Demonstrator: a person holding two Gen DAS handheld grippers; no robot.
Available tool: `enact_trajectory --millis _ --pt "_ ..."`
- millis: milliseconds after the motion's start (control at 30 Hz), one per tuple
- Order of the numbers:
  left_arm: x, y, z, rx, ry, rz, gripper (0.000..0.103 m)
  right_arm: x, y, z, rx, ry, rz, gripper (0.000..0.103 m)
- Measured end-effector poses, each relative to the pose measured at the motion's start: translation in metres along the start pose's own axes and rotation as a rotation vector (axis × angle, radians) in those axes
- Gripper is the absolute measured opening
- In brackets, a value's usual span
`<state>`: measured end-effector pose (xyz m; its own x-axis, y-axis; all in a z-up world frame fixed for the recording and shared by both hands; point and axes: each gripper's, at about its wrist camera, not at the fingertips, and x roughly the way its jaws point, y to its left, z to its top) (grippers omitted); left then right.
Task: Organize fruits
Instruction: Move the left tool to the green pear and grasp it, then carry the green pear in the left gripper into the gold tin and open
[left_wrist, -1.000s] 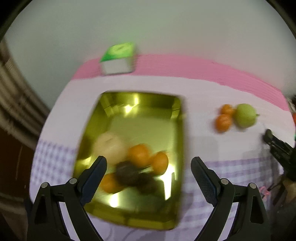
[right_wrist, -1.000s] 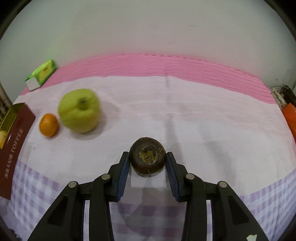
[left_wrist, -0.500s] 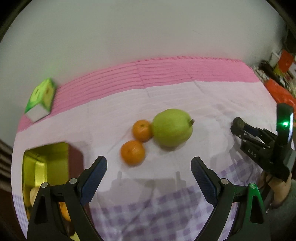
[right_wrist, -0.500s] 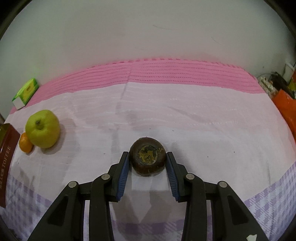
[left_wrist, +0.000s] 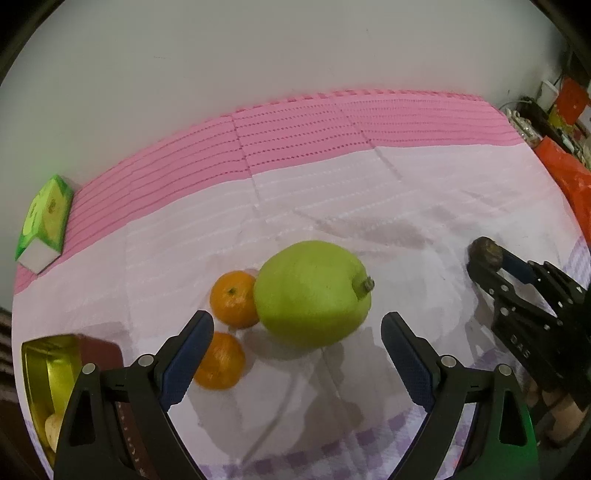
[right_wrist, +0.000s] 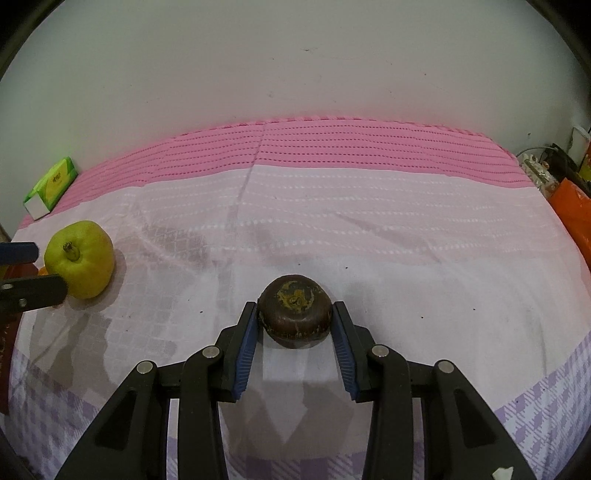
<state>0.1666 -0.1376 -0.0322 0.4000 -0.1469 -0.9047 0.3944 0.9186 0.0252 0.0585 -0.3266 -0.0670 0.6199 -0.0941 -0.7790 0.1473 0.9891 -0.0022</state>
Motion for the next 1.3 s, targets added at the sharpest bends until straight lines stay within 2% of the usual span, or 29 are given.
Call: enact_trajectory --millis 300,433,467,900,1300 --pt "0.022 -0.008 0.014 0.014 0.024 0.006 0.090 0.000 -0.001 0.000 0.005 0.001 0.010 0.039" --pt "0.020 -0.013 0.013 0.042 -0.001 0.047 0.079 0.000 -0.001 0.000 0.005 0.001 0.010 0.039" --pt "0.018 -0.014 0.012 0.048 -0.006 0.028 0.071 0.000 -0.001 0.000 0.005 0.001 0.010 0.039" --pt "0.005 -0.012 -0.005 0.027 0.017 0.018 0.071 0.000 0.001 0.000 0.000 0.002 0.003 0.039" --pt "-0.045 0.011 -0.032 -0.043 -0.024 -0.008 0.071 0.000 0.003 0.000 -0.007 0.004 -0.004 0.039"
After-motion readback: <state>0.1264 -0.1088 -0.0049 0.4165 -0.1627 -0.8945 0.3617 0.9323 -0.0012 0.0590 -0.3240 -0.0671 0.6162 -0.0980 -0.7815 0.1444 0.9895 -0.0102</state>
